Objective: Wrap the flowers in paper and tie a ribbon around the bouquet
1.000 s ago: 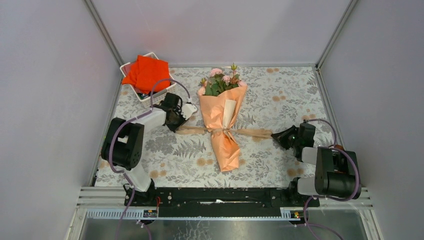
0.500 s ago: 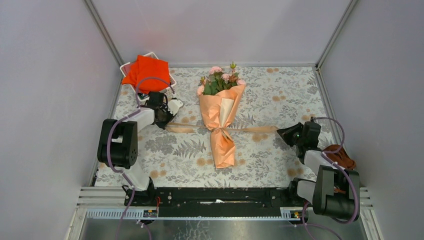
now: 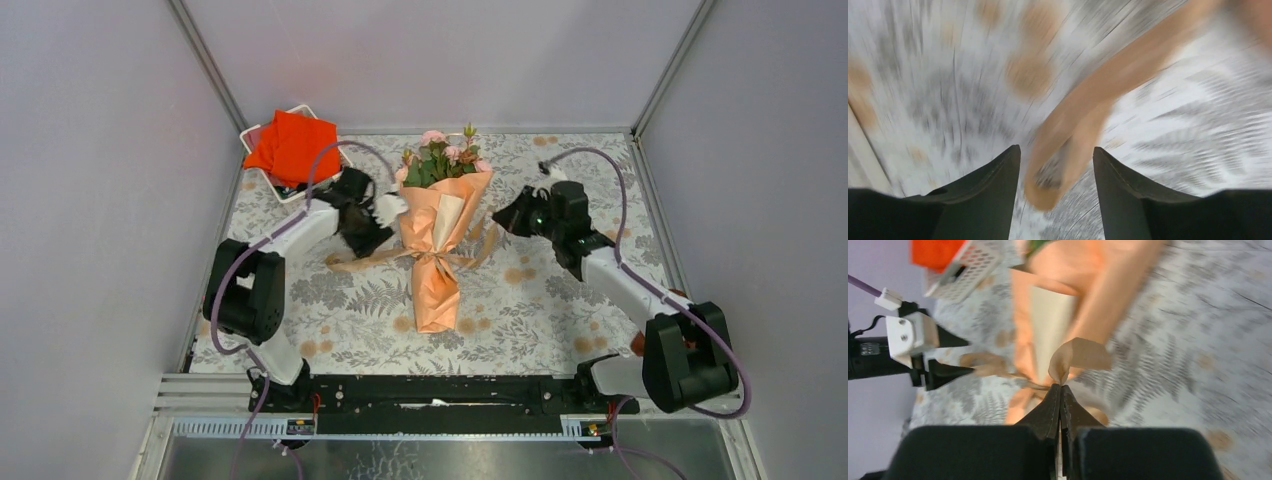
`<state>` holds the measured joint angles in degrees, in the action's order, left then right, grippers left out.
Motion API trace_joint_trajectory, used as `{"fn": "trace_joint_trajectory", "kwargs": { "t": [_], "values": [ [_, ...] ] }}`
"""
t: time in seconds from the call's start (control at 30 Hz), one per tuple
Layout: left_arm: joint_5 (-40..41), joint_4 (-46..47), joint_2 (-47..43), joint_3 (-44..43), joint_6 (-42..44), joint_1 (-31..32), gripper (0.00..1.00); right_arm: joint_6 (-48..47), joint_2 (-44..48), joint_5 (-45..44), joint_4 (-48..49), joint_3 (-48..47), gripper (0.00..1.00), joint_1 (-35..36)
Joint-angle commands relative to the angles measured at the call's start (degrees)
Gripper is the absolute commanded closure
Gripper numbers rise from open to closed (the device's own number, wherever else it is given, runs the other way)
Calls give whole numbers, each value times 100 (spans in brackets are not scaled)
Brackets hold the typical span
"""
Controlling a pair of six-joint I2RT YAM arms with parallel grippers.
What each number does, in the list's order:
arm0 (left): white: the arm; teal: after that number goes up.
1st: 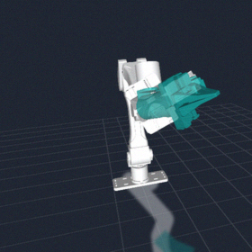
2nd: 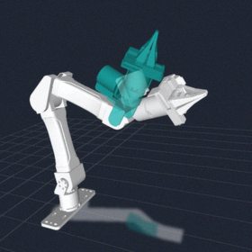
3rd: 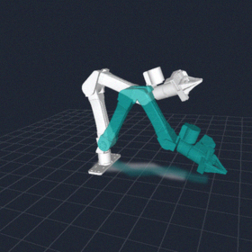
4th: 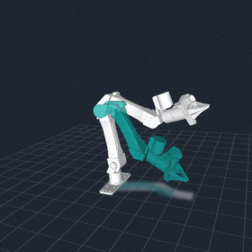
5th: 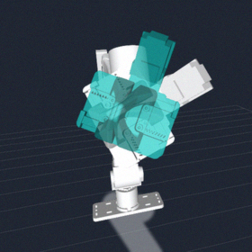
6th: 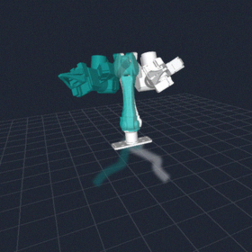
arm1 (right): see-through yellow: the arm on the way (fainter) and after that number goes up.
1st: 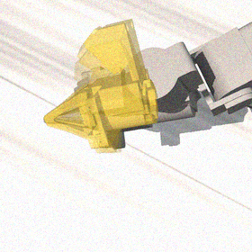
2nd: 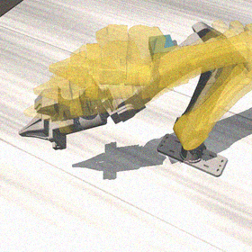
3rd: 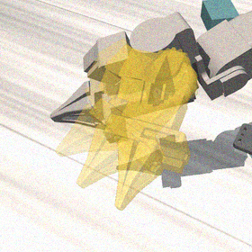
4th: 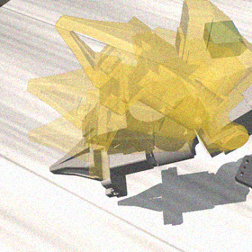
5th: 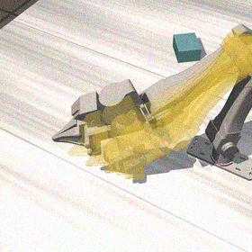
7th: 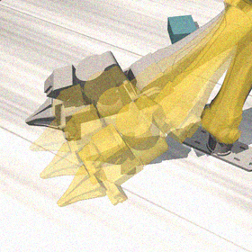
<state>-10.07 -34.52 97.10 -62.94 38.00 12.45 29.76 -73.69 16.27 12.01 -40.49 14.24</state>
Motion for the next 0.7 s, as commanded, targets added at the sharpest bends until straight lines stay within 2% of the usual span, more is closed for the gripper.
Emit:
{"fn": "trace_joint_trajectory", "kwargs": {
  "t": [0.0, 0.13, 0.23, 0.37, 0.43, 0.53, 0.6, 0.67],
  "values": [
    [-1057, -1070, -570, -1059, 163, 1532, 37, -69, -409, 852, 240, -811, 100, 411],
    [-1944, -1224, -788, -1097, 764, 2699, 32, 312, -710, 1305, 599, -1438, 100, 422],
    [-2115, -1104, -598, -1016, 1226, 3228, 25, 337, -852, 1312, 535, -1958, 100, 422],
    [-1742, 38, -289, -606, 1568, 3438, 17, 314, -1095, 1361, 367, -2625, 100, 422],
    [-1557, 683, -118, -398, 1718, 3457, 15, 299, -1198, 1353, 258, -2918, 100, 418],
    [-1351, 1147, 122, -78, 1750, 3457, 14, 296, -1269, 1448, 196, -3328, 100, 422],
    [-1511, 1166, 207, 106, 1651, 3457, 19, 254, -1279, 1483, 154, -3613, 100, 422],
    [-1922, 1094, 248, 268, 1474, 3468, 27, 206, -1307, 1515, 40, -3971, 100, 424]
  ]
}}
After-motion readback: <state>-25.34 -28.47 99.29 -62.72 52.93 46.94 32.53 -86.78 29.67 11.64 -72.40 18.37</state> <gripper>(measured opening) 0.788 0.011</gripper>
